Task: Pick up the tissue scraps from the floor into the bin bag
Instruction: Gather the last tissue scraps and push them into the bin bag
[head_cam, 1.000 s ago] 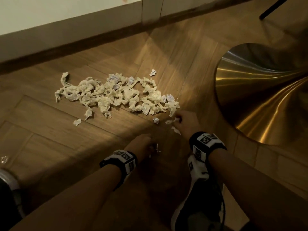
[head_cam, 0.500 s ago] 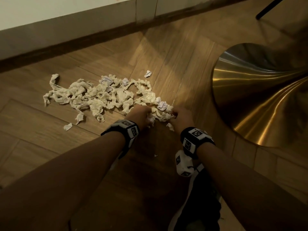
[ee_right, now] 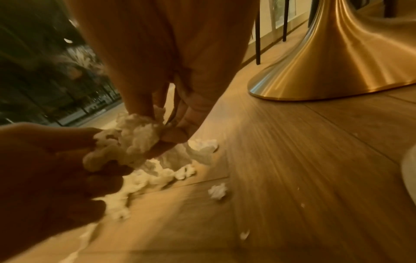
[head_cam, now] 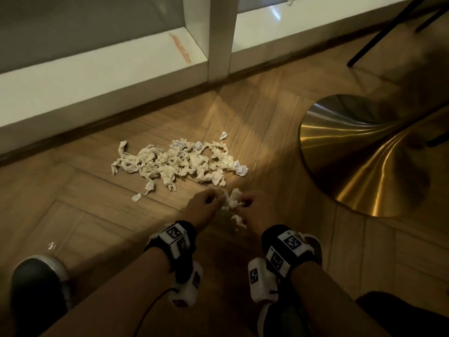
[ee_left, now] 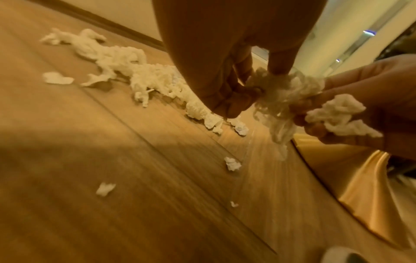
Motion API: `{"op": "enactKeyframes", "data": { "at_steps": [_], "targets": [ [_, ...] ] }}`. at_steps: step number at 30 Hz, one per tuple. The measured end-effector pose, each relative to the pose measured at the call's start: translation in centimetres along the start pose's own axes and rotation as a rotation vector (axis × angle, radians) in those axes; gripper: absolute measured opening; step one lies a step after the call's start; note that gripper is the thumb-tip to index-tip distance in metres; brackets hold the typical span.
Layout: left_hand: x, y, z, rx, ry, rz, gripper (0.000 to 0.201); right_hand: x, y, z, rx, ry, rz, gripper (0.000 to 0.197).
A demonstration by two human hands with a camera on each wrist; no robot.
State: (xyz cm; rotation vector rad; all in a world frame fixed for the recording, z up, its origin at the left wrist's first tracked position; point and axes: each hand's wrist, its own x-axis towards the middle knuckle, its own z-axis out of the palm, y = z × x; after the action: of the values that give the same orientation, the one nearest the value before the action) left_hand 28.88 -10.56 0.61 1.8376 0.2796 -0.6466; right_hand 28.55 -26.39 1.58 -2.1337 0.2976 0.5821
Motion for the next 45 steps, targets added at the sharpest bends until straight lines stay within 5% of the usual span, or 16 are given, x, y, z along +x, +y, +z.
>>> {"op": "enactKeyframes", "data": {
  "at_steps": [8,14,17,29,32,36,45],
  "targets": [
    [-11.3,-1.4,0.9,-0.558,0.186,-0.337,0.022,-11.1,-4.3,3.5,0.070,-0.241,-0.169,0.012],
    [-17.7,-5.5,1.8,-0.891,0.073,-0.392,0.020,-16.4,-3.4,4.9,0.041,-0.423,-0.181,0.018],
    [-20.2,-6.2,2.7,-0.871,0.041,-0.361,0.026,-18.2,-2.8,5.5,-0.047,-0.370,-0.182,0.009],
    [-25.2,-6.5,3.9,-1.189,0.154,-0.457,0.042,-22.9,-2.2,8.8,0.000,-0.170,-0.254,0.031],
    [-25.8,-6.2,4.0,-1.198,0.187,-0.483,0.039,-23.2,-2.0,9.3,-0.139,-0.122,-0.370,0.041],
    [-26.2,-6.3,4.3,-1.199,0.218,-0.531,0.038,-23.3,-1.6,9.4,-0.417,-0.158,-0.553,0.023],
    [-25.8,-6.1,4.5,-1.110,0.187,-0.540,0.036,-23.1,-0.3,9.7,-0.721,-0.098,-0.652,0.036]
  ]
}}
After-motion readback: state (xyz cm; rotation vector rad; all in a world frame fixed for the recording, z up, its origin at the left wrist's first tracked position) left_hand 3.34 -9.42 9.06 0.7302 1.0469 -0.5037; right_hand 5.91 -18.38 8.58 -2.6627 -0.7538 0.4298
